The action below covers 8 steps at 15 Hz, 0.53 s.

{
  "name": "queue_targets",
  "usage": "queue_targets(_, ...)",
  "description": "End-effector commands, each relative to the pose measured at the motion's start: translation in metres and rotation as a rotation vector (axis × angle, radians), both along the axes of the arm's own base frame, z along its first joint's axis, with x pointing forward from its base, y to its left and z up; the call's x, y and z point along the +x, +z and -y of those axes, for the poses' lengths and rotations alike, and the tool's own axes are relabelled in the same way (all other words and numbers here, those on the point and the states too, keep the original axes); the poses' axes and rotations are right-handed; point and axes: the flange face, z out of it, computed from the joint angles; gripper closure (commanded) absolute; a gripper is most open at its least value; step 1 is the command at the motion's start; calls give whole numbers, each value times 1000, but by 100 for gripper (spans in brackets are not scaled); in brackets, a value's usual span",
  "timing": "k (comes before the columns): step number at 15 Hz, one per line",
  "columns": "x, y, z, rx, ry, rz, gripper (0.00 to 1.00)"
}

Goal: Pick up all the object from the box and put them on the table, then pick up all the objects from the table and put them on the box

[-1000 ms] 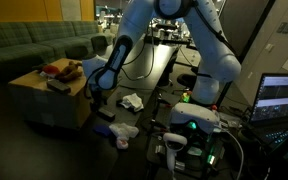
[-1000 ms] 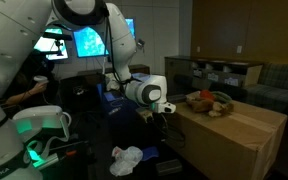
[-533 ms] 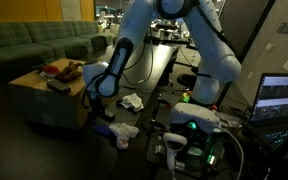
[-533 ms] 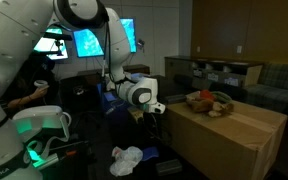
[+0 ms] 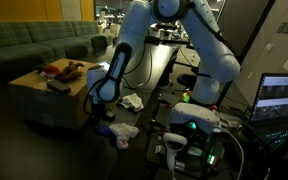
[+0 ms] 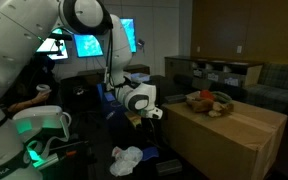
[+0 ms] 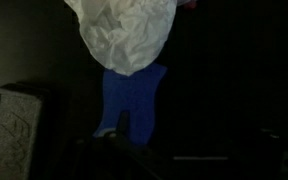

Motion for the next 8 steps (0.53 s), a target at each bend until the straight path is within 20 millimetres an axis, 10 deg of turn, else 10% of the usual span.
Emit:
queue_targets(1,4,-13,2,29,35,6,0)
queue_targets(8,6,-38,3,37,84,-13,0)
